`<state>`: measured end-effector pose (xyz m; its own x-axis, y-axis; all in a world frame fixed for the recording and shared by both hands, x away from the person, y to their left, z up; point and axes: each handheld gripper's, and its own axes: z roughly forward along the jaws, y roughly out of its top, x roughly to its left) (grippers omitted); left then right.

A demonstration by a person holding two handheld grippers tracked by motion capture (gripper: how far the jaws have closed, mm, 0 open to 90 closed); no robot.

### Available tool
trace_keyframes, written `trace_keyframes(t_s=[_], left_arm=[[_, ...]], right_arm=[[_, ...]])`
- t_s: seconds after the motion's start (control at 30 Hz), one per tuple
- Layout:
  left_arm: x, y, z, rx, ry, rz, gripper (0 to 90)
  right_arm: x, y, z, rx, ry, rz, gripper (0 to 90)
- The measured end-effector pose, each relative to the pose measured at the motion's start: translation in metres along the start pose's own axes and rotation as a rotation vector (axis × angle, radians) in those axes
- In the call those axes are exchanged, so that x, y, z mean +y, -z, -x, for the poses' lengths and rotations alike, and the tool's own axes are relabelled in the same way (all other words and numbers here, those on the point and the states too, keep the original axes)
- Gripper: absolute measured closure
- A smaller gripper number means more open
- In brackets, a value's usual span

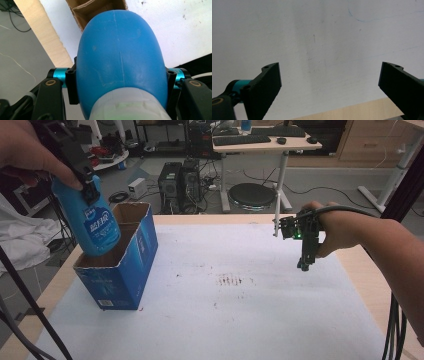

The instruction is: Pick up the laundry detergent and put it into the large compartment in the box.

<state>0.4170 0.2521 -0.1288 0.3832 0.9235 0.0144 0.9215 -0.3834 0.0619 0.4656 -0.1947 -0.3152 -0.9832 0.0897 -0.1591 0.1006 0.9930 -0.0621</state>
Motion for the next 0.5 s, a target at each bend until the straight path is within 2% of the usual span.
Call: trace_keyframes(t_s=[0.2, 0.3, 0.37, 0.4, 0.43, 0.5], left_arm=[[0.002, -0.018, -0.008, -0.029, 0.008, -0.016, 37.7], [0.004, -0.029, -0.008, -0.028, -0.017, -0.035, 37.8], [0.004, -0.038, -0.005, -0.016, -0.084, -0.057, 37.8], [0.004, -0.038, -0.005, -0.016, -0.084, -0.057, 37.8], [0.005, -0.045, -0.002, -0.008, -0.138, -0.066, 37.8], [0.006, -0.054, 0.001, -0.001, -0.199, -0.075, 37.8]], right_arm=[[-0.001, 0.0, -0.001, 0.001, 0.001, 0.002, 3.6], [-0.002, 0.0, -0.001, 0.0, -0.006, 0.003, 3.6], [-0.002, 0.0, 0.0, -0.003, -0.007, 0.004, 3.6], [-0.002, 0.0, 0.0, -0.003, -0.007, 0.004, 3.6], [-0.002, 0.0, 0.0, -0.001, -0.005, 0.0, 3.6], [-0.002, 0.0, 0.0, 0.003, -0.006, -0.003, 3.6]])
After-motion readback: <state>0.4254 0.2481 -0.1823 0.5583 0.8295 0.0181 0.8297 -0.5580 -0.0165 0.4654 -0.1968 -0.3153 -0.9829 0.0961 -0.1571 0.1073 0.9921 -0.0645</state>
